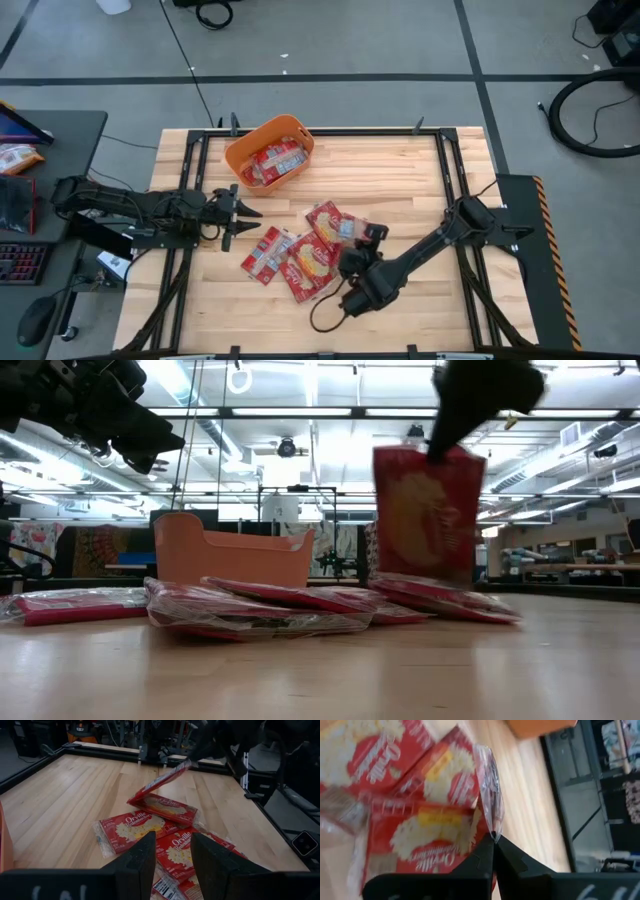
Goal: Sort popcorn bags into baskets
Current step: Put the red popcorn bag into the orange bin
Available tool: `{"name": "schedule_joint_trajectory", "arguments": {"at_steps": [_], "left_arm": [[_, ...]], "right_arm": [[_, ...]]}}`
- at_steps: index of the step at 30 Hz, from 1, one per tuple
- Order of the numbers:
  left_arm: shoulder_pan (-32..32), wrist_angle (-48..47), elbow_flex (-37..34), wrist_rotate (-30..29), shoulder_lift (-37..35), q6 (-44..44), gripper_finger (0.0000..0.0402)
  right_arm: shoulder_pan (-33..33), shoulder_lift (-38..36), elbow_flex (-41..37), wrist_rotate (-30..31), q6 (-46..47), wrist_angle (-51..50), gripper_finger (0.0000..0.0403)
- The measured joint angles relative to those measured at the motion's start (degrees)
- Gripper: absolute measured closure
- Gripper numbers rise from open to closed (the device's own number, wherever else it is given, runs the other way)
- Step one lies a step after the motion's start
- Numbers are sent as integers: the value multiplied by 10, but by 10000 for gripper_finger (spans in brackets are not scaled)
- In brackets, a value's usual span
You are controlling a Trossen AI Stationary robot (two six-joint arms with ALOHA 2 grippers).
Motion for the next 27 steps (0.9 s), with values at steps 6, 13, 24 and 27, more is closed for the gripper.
{"name": "schedule_joint_trajectory", "arguments": {"at_steps": [6,13,24,27], "left_arm": [[0,0,0,0,0,0,273],[0,-1,0,0,0,0,273],[0,22,0,0,-1,20,273],[0,20,0,0,-14,25,273]], "right_arm": [[-40,0,46,23,-93,0,393],[-92,0,87,35,-198,7,393],[-160,0,170,73,-438,159,392],[-180,0,178,52,-519,230,392]]}}
